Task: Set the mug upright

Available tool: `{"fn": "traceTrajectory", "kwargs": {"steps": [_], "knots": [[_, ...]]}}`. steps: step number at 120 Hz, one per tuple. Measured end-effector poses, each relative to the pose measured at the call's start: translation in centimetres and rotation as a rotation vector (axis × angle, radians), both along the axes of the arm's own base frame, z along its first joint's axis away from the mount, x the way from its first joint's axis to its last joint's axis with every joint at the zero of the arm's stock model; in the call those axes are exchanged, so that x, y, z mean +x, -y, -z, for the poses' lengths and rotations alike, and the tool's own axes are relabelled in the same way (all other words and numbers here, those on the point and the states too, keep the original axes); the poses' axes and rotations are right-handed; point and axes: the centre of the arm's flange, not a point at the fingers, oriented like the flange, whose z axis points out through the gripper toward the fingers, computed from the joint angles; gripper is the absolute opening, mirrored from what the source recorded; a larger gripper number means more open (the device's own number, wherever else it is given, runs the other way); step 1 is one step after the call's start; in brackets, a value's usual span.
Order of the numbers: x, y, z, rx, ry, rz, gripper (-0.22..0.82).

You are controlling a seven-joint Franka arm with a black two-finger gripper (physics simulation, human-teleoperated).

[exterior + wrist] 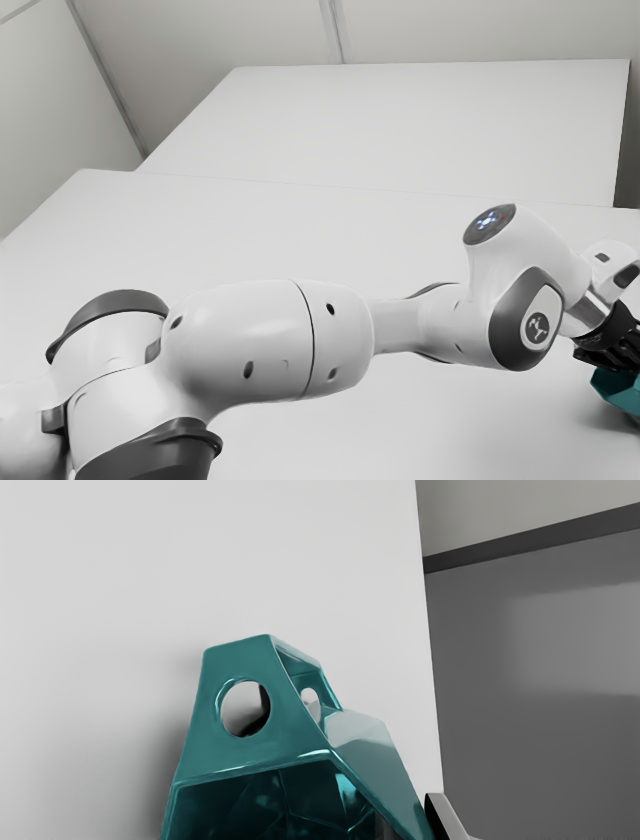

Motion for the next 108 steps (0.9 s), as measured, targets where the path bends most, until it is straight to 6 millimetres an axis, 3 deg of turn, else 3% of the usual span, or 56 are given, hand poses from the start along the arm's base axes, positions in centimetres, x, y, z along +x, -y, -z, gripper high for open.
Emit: {"fn": "traceTrajectory", "kwargs": {"steps": [23, 32, 42, 65, 79, 108], "knots": [[0.7, -0.4, -1.0, 0.014, 0.006, -0.003, -0.15], [0.9, -0.9, -2.4, 0.015, 0.009, 0.0, -0.16], [2.3, -3.0, -5.0, 0.04, 0.021, 0.0, -0.17], [6.5, -14.4, -9.6, 0.206, 0.026, -0.015, -0.17], [7.6, -21.4, -10.1, 0.331, 0.006, -0.011, -0.18], [7.0, -33.8, -9.6, 0.533, -0.028, -0.021, -0.18]]}}
